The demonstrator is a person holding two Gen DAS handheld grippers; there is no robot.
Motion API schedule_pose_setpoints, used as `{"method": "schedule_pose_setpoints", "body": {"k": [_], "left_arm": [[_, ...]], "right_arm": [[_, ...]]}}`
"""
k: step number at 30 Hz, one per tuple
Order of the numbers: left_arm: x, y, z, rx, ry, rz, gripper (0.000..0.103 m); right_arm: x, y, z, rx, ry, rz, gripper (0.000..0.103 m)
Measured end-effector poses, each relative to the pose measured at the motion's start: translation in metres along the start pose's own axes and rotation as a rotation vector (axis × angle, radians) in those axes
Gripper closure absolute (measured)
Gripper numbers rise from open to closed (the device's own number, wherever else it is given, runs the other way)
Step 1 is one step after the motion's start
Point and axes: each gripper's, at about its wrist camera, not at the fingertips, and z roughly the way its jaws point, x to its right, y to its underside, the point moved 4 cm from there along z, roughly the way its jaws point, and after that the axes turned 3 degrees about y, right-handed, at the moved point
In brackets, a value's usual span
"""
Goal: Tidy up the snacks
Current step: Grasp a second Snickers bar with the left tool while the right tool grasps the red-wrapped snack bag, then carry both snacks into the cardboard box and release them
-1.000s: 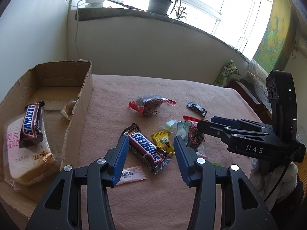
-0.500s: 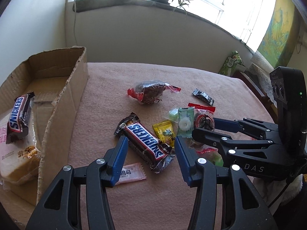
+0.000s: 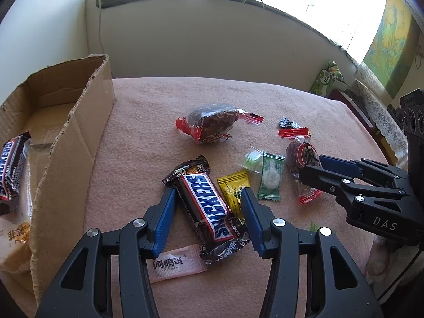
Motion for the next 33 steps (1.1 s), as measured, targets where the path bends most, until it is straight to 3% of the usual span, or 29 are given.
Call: {"method": "schedule_pose_setpoints", "body": {"k": [2, 4, 7, 12, 21, 33], "left_arm": [[0.001, 0.001, 0.000, 0.005, -0.002, 0.013, 0.056], [0.004, 0.000, 0.001, 0.007, 0.002, 0.015, 0.067], [0.007, -0.001, 0.004, 0.007, 0.004, 0.021, 0.072], [0.005, -0.001, 0.001, 0.012, 0.002, 0.024, 0.075], [0.009, -0.003, -0.012, 0.053, 0.015, 0.030, 0.076], [-0.002, -0.017, -0.057, 0.180, 0.061, -0.022, 0.076]], "right_arm": [[-0.001, 0.000, 0.005, -0.011, -0.003, 0.001, 0.054], [-0.004, -0.002, 0.009, -0.011, 0.009, -0.011, 0.054], [-0.006, -0.003, 0.011, -0.010, 0.014, -0.019, 0.055], [-0.002, -0.004, 0.008, 0.003, -0.002, 0.001, 0.068], [0.002, -0.009, -0.011, 0.062, -0.008, 0.026, 0.070], [-0.019, -0.031, -0.040, 0.138, -0.079, 0.035, 0.070]]}}
